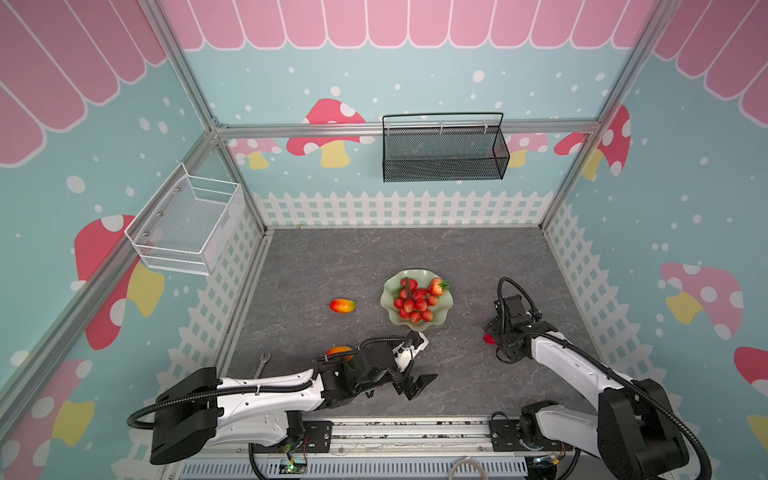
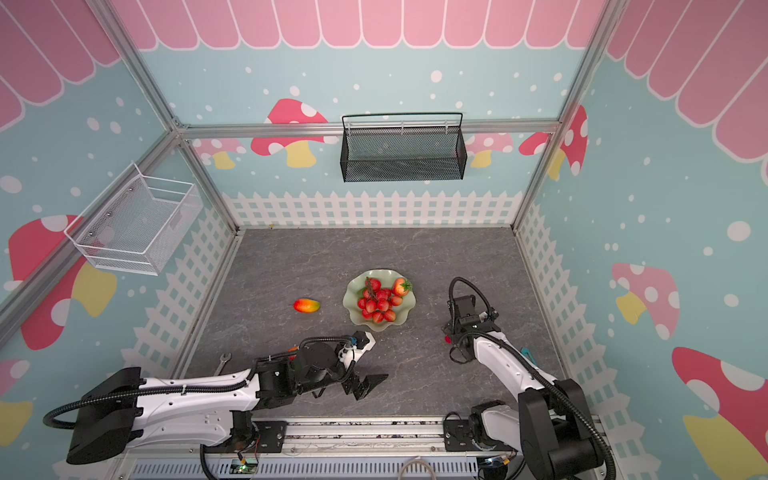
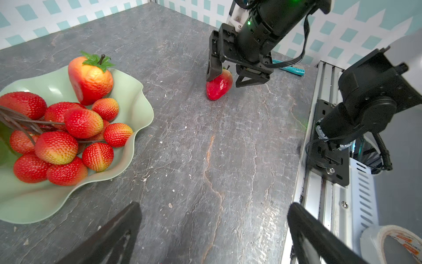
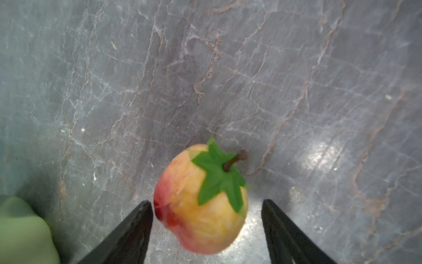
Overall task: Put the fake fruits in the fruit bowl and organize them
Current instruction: 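Carry the red apple into the bowl with the right gripper while the left withdraws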
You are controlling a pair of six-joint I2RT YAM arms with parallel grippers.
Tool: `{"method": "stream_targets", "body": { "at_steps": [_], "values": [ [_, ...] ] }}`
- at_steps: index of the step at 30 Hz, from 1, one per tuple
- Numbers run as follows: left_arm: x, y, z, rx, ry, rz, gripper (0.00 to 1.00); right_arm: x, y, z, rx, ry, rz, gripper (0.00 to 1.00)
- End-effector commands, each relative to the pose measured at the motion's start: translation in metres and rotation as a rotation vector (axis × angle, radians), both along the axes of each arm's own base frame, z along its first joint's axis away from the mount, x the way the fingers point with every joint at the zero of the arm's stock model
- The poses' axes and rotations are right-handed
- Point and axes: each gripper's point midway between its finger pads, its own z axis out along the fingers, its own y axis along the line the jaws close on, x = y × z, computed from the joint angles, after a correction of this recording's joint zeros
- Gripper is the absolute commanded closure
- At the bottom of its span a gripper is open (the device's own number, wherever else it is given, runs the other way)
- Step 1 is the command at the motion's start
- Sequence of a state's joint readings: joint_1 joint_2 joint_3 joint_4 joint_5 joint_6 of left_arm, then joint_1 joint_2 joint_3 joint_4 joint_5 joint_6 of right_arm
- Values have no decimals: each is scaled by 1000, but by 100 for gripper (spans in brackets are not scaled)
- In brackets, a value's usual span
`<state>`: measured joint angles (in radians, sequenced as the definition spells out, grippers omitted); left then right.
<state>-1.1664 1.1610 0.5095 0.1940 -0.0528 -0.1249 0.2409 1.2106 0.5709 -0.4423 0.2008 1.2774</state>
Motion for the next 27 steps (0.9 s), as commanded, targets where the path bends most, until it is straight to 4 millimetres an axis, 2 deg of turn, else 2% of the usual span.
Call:
{"method": "stream_targets", "body": {
  "at_steps": [1,3,6,9,12,14,16,20,22,27],
  "values": [
    [1,0,8,-36,-9,11,1,9,-1,5,-2,-22,-13,28],
    [1,2,8,-37,-12,18,1,9,-1,6,-5,-34,-8,35],
    [2,5,10,-42,-20,31,1,15,2,11,-1,-76,33,55],
    [3,11,16,-70,-32,51,1,20,4,21,-10,-122,78,58],
    [9,22,26,-116,-53,110,1,30,12,39,-21,-188,166,58],
    [24,38,29,-101,-63,230,2,38,25,54,-9,-257,250,58],
    [41,57,31,-60,-53,348,2,45,45,72,-2,-331,352,58],
    [54,73,29,-59,39,424,2,51,92,104,-29,-417,496,58],
    [54,74,34,-113,77,419,2,55,110,109,-20,-423,529,58],
    [54,80,40,-166,88,435,2,69,138,114,-50,-437,585,59]
  ]
}}
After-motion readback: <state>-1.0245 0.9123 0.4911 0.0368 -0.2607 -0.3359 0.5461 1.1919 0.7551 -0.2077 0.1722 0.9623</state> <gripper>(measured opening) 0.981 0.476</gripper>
